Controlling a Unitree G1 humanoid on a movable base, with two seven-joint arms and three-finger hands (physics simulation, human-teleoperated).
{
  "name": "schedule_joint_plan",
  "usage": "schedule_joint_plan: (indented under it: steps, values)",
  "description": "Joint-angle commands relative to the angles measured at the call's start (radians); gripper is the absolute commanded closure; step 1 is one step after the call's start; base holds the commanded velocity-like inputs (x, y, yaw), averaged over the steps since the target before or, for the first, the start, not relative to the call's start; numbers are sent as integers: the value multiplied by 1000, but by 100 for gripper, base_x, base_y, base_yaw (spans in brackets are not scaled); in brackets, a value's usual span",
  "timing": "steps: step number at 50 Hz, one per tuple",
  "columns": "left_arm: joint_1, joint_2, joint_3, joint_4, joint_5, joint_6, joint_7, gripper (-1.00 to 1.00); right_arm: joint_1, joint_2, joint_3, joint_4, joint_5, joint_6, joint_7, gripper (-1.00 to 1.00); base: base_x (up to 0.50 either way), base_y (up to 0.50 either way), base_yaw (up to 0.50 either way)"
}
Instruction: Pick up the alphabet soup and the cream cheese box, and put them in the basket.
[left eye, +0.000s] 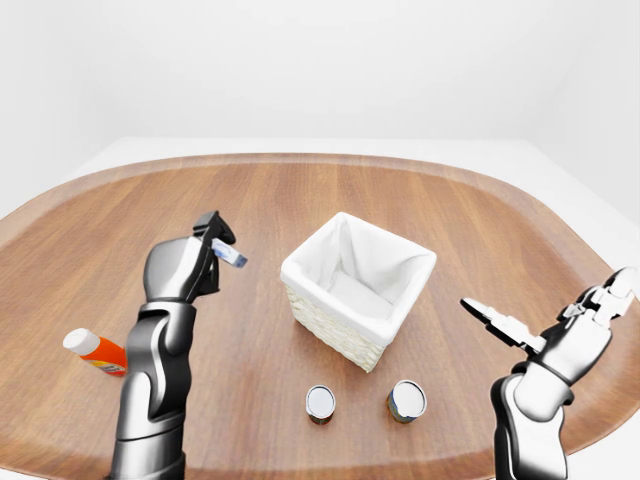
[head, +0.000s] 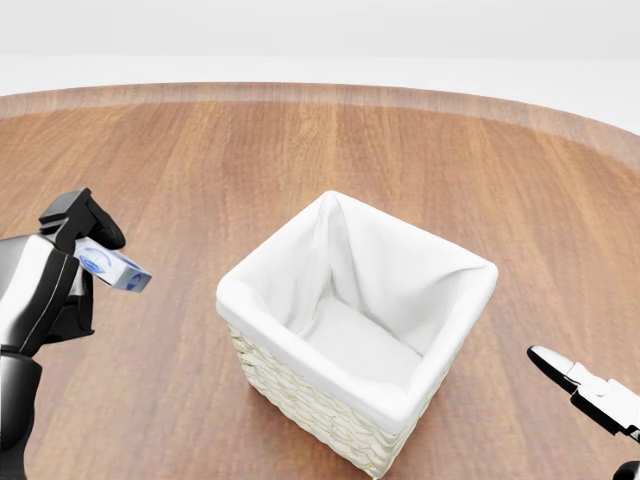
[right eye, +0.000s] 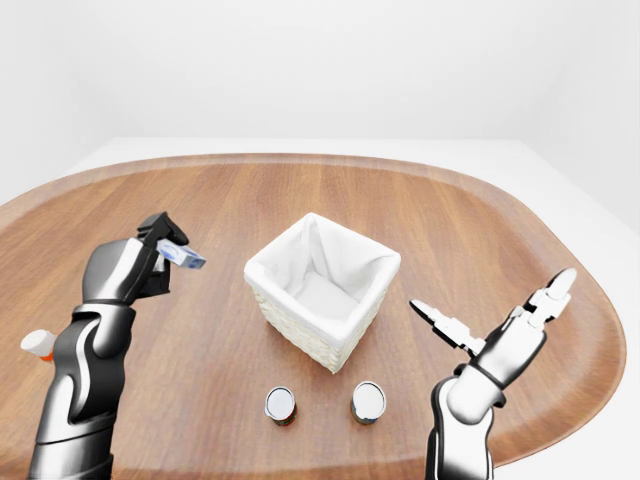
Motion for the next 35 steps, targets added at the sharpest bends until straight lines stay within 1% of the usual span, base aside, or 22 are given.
schedule_joint_plan:
  steps: [1,3,5,7,13,16,17,19,22,26,30,34,35]
  values:
    - [-100,2,-14,-104,-61,54,-105,100,-2,-1,1,1,-1,2,0,-100,0,0,0]
    - [-132,5,-18,-117,-63,73,-134,100,-2,-1,0,-2,0,4,0,-100,0,0,0]
    - [-147,4,-21,-137,-61,92,-155,100,-3,-2,0,0,-1,4,0,-100,0,0,0]
    - [-162,-2,-34,-158,-55,101,-177,100,-5,-3,0,8,0,-1,0,-100,0,0,0]
    - [-214,-20,-66,-175,-33,101,-224,100,-3,-2,-1,6,2,0,0,-100,0,0,0]
    - [-265,-27,-88,-167,-12,101,-256,100,-2,-1,0,3,1,3,0,-100,0,0,0]
    - [-266,-28,-88,-168,-11,101,-257,100,-2,-1,0,3,1,3,0,-100,0,0,0]
    - [-301,-35,-99,-184,0,101,-292,100,-2,0,0,-1,2,7,0,-100,0,0,0]
    - [-338,-45,-113,-190,13,101,-320,100,-2,-1,1,-1,3,6,0,-100,0,0,0]
    - [-365,-56,-129,-164,28,101,-323,100,-2,-1,-1,0,4,5,0,-100,0,0,0]
    - [-388,-79,-151,-135,38,101,-326,100,-2,-1,-1,2,7,1,0,-100,0,0,0]
    - [-400,-107,-175,-110,56,101,-320,100,0,0,-2,-6,8,8,0,-100,0,0,0]
    - [-404,-116,-184,-98,61,101,-316,100,-2,-1,-2,0,7,3,0,-100,0,0,0]
